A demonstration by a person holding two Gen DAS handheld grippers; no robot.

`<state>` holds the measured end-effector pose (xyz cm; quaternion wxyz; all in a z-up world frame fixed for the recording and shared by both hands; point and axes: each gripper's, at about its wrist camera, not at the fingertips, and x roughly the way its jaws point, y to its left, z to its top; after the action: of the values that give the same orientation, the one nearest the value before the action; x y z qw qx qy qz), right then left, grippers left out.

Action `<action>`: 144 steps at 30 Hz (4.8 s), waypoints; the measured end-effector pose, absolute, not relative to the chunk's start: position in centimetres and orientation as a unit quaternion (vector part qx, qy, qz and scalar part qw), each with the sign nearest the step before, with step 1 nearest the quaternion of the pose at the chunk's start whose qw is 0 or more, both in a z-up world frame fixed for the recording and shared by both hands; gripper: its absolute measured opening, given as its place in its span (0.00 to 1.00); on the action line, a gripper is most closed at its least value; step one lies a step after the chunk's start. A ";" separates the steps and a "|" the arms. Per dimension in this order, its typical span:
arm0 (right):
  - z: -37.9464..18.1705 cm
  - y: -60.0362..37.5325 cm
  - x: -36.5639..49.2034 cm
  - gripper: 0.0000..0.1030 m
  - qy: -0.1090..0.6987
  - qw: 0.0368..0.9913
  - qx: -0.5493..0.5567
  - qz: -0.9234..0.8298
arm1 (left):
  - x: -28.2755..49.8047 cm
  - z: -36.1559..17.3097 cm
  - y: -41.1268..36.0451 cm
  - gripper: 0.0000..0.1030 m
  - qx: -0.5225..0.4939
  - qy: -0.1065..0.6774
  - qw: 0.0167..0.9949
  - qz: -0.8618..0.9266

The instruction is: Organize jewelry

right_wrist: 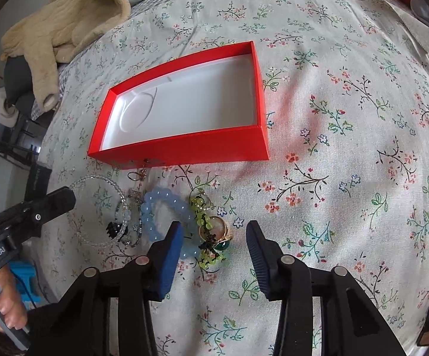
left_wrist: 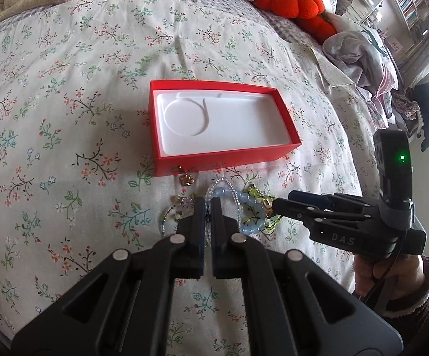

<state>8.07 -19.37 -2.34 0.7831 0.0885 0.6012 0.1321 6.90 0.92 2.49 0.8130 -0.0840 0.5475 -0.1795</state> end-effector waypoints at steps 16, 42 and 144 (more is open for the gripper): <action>-1.3 -20.7 8.5 0.04 0.578 0.799 0.097 0.137 | 6.9 1.9 0.5 0.04 -0.075 0.549 0.816 -0.162; -2.1 -17.2 9.6 0.14 0.598 0.782 0.060 0.161 | 7.0 1.6 1.4 0.04 -0.081 0.554 0.814 -0.155; 2.7 -20.2 13.8 0.12 0.457 0.878 0.079 0.117 | 13.4 0.8 -1.1 0.04 -0.087 0.467 0.877 -0.065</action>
<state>13.81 -20.19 2.72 0.8779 0.0786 0.4575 0.1174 13.41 -1.08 0.84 0.8774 -0.0867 0.4673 -0.0653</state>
